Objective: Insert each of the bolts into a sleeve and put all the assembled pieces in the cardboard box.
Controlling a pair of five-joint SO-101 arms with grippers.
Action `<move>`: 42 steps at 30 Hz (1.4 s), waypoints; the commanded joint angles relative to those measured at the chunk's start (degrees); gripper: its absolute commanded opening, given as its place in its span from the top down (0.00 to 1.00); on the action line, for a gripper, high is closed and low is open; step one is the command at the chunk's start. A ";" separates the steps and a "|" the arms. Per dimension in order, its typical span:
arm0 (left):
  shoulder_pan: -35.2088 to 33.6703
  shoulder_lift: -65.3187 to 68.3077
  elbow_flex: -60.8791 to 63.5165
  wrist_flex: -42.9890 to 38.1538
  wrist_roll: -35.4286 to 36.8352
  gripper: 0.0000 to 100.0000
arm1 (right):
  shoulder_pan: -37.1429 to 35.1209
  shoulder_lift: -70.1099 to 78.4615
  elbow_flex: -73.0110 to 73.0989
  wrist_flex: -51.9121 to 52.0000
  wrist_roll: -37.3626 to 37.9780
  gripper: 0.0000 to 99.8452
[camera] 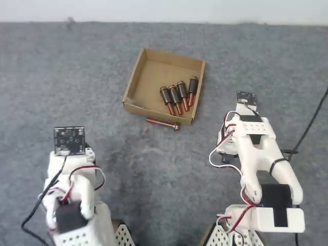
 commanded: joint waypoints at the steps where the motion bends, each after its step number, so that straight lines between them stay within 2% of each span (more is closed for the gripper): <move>1: 1.93 5.80 -12.18 4.48 -0.44 0.99 | 1.01 -2.95 -0.53 -0.84 1.58 0.99; 9: 9.49 36.84 -26.33 3.52 -0.44 0.99 | 1.19 -2.86 -0.44 -1.19 1.76 0.99; 14: 16.09 48.26 -26.77 -3.34 -0.44 0.99 | 1.19 -2.86 -0.44 -1.19 1.76 0.99; 20: 23.21 57.76 -27.03 -7.12 -0.79 0.99 | 1.19 -2.86 -0.44 -1.19 1.76 0.99; 27: 30.42 68.92 -29.85 -7.12 -12.13 0.99 | 1.27 -2.86 -0.44 -1.19 1.76 0.99; 35: 34.02 80.62 -37.49 -6.86 -25.23 0.99 | 1.27 -2.86 -0.44 -1.27 1.76 0.99; 40: 37.36 88.70 -41.45 -7.21 -37.19 0.99 | 1.36 -2.86 -0.18 -2.86 1.85 0.99; 42: 38.95 92.31 -43.82 -7.21 -38.86 0.99 | 2.33 -2.86 -0.18 -3.21 1.85 0.99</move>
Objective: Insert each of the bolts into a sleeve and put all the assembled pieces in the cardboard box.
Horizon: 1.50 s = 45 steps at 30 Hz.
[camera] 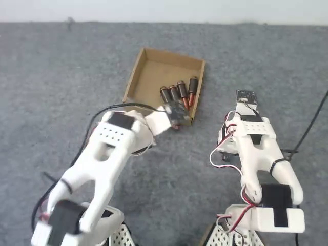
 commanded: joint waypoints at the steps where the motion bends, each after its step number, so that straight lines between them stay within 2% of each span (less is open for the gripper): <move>1: 2.90 4.57 -6.37 -1.49 -4.04 0.99 | 2.59 -2.86 -0.53 -1.27 0.97 0.99; 6: 5.63 14.68 -14.02 -3.60 -4.22 0.99 | 3.74 -2.86 -0.62 -3.12 0.97 0.99; 8: 5.63 19.16 -17.71 -3.34 -6.33 0.99 | 3.74 -2.86 -0.62 -3.21 0.97 0.99; 15: 5.36 31.74 -30.29 2.64 -10.37 0.93 | 3.65 -2.86 -0.62 -3.30 2.81 0.99; 25: 4.75 34.46 -36.09 4.22 -12.75 0.90 | 3.30 -2.86 -0.62 -4.00 3.34 0.99; 30: 3.78 34.55 -36.53 0.26 -13.63 0.90 | 3.30 -2.86 -0.62 -4.35 3.43 0.99; 36: 3.96 37.98 -39.69 -0.18 -13.63 0.90 | 3.30 -2.86 -0.62 -4.44 3.43 0.99; 39: 3.69 42.37 -43.91 0.26 -13.45 0.90 | 3.21 -2.86 -0.62 -4.44 3.43 0.99; 45: 4.04 47.91 -52.18 6.42 -12.13 0.90 | 3.21 -2.86 -0.62 -4.53 3.43 0.99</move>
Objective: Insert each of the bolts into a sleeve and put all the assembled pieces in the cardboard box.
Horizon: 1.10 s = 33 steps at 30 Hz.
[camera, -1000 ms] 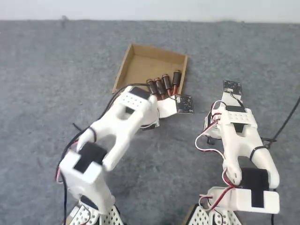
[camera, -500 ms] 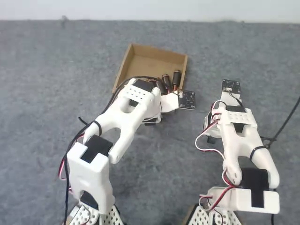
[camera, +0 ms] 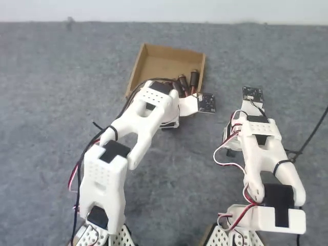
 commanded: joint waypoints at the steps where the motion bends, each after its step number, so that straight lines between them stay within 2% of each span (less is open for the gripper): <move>1: -0.09 1.14 -6.20 1.85 0.97 0.90 | 0.22 -2.86 -0.62 -1.01 0.88 0.99; 6: 0.00 1.85 -7.08 3.34 1.05 0.91 | 0.22 -2.86 -0.62 -1.27 0.97 0.99; 8: 0.00 1.85 -7.08 3.34 1.58 0.94 | 0.22 -2.77 -0.62 -2.07 0.97 0.99; 11: -0.35 1.85 -7.16 2.99 5.19 0.99 | 0.31 -2.77 -0.62 -2.15 0.97 0.99; 15: -0.35 1.85 -7.16 2.99 7.82 0.99 | 0.57 -2.77 -0.62 -2.15 0.97 0.99; 26: 0.53 1.85 -8.57 7.12 30.42 0.99 | 0.66 -2.77 -0.62 -2.15 0.97 0.99; 31: 0.53 -0.18 -4.44 7.03 32.09 0.99 | 0.75 -2.77 -0.62 -2.24 0.97 0.99; 33: 0.97 -3.60 1.45 3.96 32.09 0.99 | 0.75 -2.77 -0.62 -2.24 0.97 0.99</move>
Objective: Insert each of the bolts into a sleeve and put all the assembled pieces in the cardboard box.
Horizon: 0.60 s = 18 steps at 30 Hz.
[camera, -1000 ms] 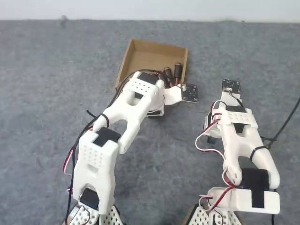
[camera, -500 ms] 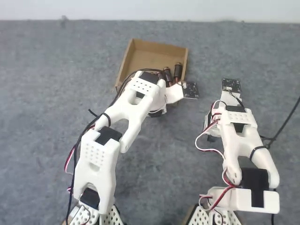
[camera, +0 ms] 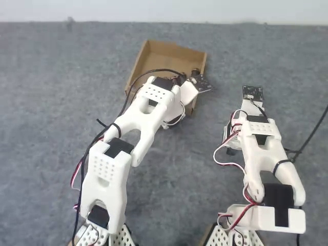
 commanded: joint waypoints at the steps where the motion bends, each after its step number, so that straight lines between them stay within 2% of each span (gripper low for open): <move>1: 0.88 -8.00 8.75 -5.01 0.97 0.99 | 0.75 -2.77 -0.70 -0.84 0.79 0.99; 5: 0.35 -19.52 23.69 -16.35 2.37 0.99 | 0.75 -2.77 -0.53 -0.84 0.70 0.99; 8: 0.35 -26.73 33.10 -21.63 5.01 0.99 | 0.75 -2.77 -0.44 -0.84 0.70 0.99; 12: -2.11 -33.49 40.48 -23.12 8.88 0.99 | 0.75 -2.77 -0.35 -0.57 0.70 0.99; 18: -8.70 -36.92 44.88 -23.12 15.21 0.99 | 0.75 -2.77 -0.35 -0.22 0.53 0.99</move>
